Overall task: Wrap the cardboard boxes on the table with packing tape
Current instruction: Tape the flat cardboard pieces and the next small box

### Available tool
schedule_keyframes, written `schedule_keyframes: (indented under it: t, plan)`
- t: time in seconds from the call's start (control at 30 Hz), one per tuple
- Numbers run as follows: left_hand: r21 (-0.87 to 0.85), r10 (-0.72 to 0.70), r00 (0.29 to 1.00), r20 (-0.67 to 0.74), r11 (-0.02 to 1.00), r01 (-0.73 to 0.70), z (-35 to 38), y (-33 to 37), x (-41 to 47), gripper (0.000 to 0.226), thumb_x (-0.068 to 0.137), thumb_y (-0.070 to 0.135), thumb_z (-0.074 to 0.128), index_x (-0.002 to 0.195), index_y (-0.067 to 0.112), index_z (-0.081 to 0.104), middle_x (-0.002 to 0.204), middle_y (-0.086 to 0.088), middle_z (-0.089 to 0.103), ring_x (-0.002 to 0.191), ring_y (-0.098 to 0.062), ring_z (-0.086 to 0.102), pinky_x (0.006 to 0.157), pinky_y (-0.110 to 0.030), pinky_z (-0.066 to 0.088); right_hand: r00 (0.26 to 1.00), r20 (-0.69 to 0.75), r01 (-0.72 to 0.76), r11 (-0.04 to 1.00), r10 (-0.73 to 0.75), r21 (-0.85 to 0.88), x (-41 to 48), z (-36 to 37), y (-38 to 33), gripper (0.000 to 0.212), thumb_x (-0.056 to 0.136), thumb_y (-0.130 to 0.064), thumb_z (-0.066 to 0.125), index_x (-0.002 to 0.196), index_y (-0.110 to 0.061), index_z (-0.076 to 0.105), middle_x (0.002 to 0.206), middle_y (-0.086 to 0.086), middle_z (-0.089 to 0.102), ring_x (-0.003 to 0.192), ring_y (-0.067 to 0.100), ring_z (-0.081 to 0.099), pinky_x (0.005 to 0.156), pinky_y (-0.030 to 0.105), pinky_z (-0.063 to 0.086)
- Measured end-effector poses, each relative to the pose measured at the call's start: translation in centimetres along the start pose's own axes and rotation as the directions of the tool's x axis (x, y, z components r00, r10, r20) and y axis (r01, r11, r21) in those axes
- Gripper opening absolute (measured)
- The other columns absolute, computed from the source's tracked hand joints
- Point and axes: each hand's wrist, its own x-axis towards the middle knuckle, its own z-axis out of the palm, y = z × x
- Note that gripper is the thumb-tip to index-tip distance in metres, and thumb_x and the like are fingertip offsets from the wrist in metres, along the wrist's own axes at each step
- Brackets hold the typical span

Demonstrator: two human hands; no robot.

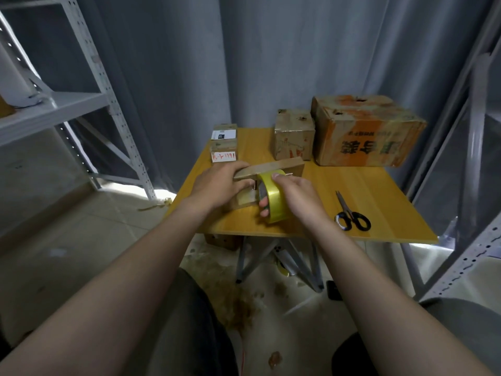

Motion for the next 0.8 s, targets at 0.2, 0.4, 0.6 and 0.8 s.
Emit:
schedule_keyframes:
  t: [0.2,0.4,0.6,0.8]
  plan:
    - [0.046,0.011,1.0,-0.019,0.999,-0.011,0.5,-0.5,0.0,0.04,0.095,0.062,0.06,0.131,0.046,0.061,0.133,0.01,0.065,0.122,-0.023,0.059,0.095,-0.047,0.053,0.999,-0.054,0.003,1.0,-0.004,-0.023,-0.4,0.2,1.6,0.031,0.107,-0.038,0.052,0.109,-0.012,0.068,0.072,0.015,0.076,0.058,0.027,0.074,0.05,0.025,0.056]
    - [0.026,0.002,1.0,-0.028,1.0,-0.002,0.4,-0.3,-0.4,0.045,0.096,0.059,0.061,0.137,0.041,0.06,0.138,0.006,0.064,0.126,-0.025,0.058,0.099,-0.049,0.052,0.994,-0.107,-0.027,0.998,0.021,-0.06,-0.2,0.8,2.5,0.035,0.105,-0.044,0.055,0.11,-0.011,0.067,0.071,0.014,0.076,0.06,0.03,0.075,0.051,0.028,0.058]
    - [0.186,0.116,0.977,-0.179,0.979,-0.082,0.3,1.6,-1.6,0.043,0.098,0.052,0.062,0.139,0.038,0.061,0.137,0.008,0.065,0.125,-0.025,0.059,0.089,-0.04,0.047,0.994,-0.094,-0.045,0.999,0.046,0.013,-0.6,0.7,2.4,0.037,0.106,-0.042,0.053,0.111,-0.007,0.065,0.074,0.016,0.077,0.063,0.032,0.076,0.058,0.033,0.061]
    - [0.257,0.208,0.916,-0.342,0.959,-0.122,-2.9,3.1,-2.1,0.04,0.099,0.042,0.065,0.138,0.035,0.062,0.127,0.004,0.064,0.119,-0.029,0.057,0.08,-0.051,0.056,0.987,-0.113,0.12,0.993,-0.118,0.011,-1.7,1.0,0.7,0.035,0.106,-0.042,0.053,0.105,-0.01,0.067,0.073,0.016,0.076,0.065,0.035,0.075,0.074,0.044,0.064]
